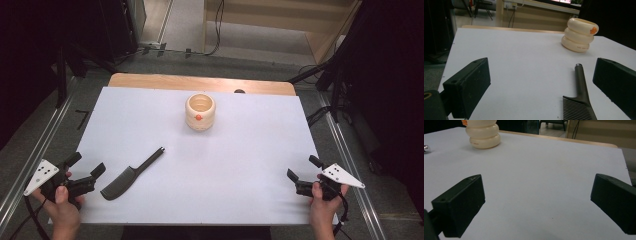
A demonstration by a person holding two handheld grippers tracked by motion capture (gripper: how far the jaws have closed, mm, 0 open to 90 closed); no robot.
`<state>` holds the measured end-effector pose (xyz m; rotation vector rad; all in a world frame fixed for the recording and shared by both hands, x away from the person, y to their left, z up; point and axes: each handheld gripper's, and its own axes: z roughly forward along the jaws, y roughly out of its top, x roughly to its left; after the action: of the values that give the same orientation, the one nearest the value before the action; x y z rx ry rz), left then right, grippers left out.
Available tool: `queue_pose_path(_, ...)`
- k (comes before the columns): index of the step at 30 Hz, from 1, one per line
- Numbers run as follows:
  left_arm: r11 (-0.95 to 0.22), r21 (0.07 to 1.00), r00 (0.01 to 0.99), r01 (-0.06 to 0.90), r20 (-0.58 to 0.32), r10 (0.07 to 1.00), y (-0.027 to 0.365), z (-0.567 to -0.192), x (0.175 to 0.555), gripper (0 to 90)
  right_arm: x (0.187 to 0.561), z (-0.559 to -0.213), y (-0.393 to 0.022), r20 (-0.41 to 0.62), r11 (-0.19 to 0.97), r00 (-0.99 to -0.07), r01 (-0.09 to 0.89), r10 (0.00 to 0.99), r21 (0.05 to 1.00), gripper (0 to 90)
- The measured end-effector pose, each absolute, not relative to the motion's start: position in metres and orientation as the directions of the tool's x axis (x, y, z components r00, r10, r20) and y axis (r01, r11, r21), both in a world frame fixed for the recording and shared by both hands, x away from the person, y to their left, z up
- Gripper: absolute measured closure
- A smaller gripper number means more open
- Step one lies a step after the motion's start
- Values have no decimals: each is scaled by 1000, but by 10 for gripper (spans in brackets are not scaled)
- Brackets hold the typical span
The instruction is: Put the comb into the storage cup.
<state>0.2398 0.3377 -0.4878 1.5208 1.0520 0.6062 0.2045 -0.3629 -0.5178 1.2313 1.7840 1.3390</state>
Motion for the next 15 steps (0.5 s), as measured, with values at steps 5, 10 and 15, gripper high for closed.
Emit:
queue_pose_path(5,17,955,448,297,-155,880,333,-482,237,67,204,-518,-363,70,69,-400,323,914,944,0)
queue_pose_path(10,21,951,447,309,-165,879,323,-469,238,298,203,-517,-362,71,69,-405,322,912,944,0)
queue_pose_path(15,-9,936,501,351,-180,846,310,-458,242,715,203,-518,-362,70,69,-404,321,912,944,0)
